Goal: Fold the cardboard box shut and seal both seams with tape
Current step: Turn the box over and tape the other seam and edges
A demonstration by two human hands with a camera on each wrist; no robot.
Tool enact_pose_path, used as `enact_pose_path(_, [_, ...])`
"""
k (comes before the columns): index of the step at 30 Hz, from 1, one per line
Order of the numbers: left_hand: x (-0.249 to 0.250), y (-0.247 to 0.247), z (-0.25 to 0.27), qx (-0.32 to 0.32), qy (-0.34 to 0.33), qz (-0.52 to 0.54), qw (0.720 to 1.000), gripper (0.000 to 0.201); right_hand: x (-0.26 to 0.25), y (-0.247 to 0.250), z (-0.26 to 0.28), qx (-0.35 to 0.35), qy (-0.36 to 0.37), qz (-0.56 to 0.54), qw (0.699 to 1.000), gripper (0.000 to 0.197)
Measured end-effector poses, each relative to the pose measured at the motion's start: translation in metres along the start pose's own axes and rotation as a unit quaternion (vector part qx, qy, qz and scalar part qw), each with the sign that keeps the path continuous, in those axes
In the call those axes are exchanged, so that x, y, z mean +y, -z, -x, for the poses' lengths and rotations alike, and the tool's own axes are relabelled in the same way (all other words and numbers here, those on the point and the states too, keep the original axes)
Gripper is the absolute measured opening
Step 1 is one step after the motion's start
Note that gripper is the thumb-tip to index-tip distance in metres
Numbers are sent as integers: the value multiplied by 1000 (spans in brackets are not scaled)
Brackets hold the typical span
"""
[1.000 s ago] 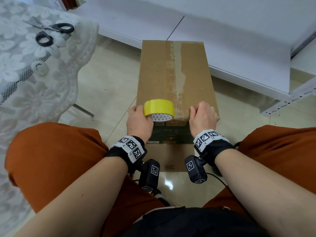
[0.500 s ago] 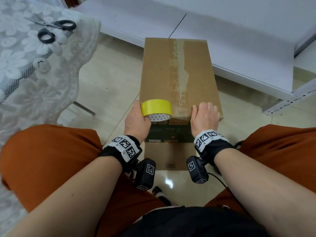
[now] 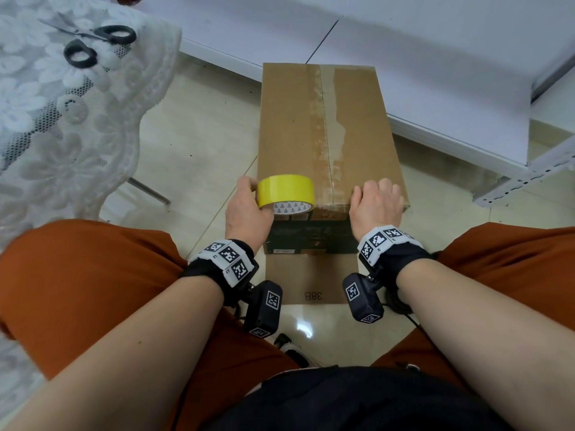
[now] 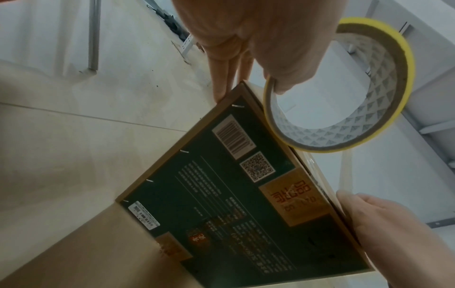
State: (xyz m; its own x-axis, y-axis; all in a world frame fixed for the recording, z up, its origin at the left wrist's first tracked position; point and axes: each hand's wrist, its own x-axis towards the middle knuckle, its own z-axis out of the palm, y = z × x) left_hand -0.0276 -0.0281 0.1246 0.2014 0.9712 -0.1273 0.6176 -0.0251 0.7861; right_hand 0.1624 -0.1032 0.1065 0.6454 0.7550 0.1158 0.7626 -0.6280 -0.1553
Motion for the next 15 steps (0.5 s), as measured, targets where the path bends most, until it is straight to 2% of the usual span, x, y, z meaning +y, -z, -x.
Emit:
enact_pose_path(2, [-2, 0, 0, 3, 19, 28, 999, 41, 0, 2, 0, -7, 1, -5, 1000, 35])
enact_pose_path(4, [-2, 0, 1, -2, 31, 34, 999, 44, 1, 6, 0, -15, 2, -10, 1000, 35])
enact_pose_path(7, [-3, -2, 3, -8, 29, 24, 999, 40, 0, 11, 4, -21, 20, -10, 1000, 35])
enact_pose_path(11, [-4, -4, 2, -12, 17, -4, 1000, 24, -18, 14, 14, -52, 69, -31, 996, 35])
enact_pose_path(15, [-2, -2, 0, -14, 7, -35, 999, 21, -26, 14, 13, -62, 68, -55, 994, 34])
